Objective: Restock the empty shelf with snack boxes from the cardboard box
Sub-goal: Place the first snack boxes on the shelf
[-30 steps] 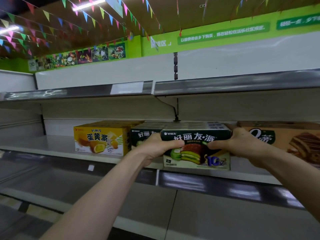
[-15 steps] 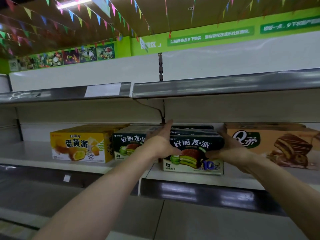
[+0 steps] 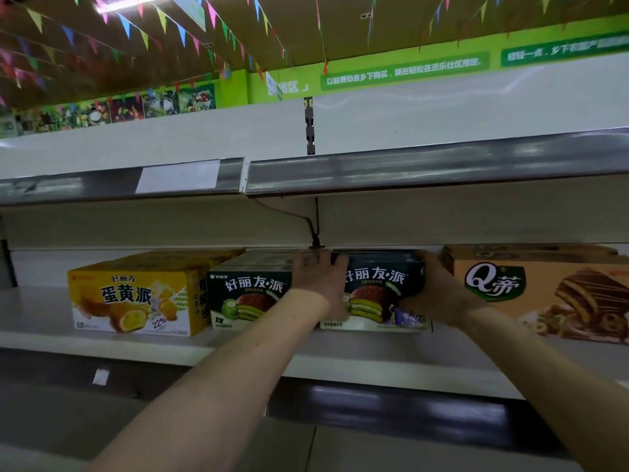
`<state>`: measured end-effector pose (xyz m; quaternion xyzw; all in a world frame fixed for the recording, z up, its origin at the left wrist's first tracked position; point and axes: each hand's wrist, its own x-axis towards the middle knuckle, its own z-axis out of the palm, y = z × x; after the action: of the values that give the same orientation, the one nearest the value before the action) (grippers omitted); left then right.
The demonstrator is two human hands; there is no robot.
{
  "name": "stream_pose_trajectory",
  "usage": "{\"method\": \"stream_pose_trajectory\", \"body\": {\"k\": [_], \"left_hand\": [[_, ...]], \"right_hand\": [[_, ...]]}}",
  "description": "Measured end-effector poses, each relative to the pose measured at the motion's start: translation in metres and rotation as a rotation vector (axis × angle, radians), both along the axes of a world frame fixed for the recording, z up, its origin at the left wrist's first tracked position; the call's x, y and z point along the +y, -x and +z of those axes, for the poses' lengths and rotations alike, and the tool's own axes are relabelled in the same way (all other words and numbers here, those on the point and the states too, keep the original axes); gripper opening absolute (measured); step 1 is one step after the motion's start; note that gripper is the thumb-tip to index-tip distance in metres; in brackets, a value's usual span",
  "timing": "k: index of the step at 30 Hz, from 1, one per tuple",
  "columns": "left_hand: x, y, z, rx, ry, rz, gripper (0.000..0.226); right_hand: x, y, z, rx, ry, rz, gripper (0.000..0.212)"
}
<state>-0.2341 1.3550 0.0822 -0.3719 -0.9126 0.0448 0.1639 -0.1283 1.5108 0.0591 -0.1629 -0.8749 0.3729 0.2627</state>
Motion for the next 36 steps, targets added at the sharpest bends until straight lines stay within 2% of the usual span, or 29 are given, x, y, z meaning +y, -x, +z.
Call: {"method": "stream_pose_trajectory", "body": {"k": [3,8,13,15,17,20,23,27,33,36], "left_hand": [[-0.001,-0.005,-0.012,0.069,0.002,0.047,0.107],[0.003,-0.007,-0.029,0.247,-0.061,0.062,0.091],[0.016,-0.005,-0.026,0.250,-0.048,0.125,0.087],[0.016,-0.003,-0.024,0.237,-0.068,0.068,0.094],[0.019,-0.003,-0.022,0.200,-0.128,-0.070,0.108],[0.029,-0.008,-0.024,0.088,-0.176,-0.191,0.117],[0.034,-0.003,-0.027,0.071,-0.184,-0.186,0.113],[0.033,0.002,-0.029,0.105,-0.188,-0.202,0.110],[0.035,0.004,-0.029,0.132,-0.173,-0.186,0.106],[0.036,0.003,-0.027,0.137,-0.157,-0.166,0.105]], "right_hand": [[0.003,-0.004,-0.008,-0.101,-0.148,-0.069,0.101],[-0.006,-0.008,-0.017,-0.127,-0.400,-0.257,0.089],[-0.008,-0.002,-0.007,-0.210,-0.528,-0.273,0.088],[-0.003,-0.002,-0.001,-0.227,-0.449,-0.220,0.094],[-0.005,-0.002,0.012,-0.141,-0.226,-0.146,0.098],[-0.008,0.009,0.034,0.010,0.067,-0.121,0.079],[0.002,0.030,0.044,0.024,0.229,-0.134,0.071],[0.015,0.050,0.034,0.045,0.323,-0.147,0.065],[0.017,0.054,0.033,0.084,0.316,-0.115,0.055],[0.019,0.051,0.029,0.085,0.268,-0.113,0.041]]}}
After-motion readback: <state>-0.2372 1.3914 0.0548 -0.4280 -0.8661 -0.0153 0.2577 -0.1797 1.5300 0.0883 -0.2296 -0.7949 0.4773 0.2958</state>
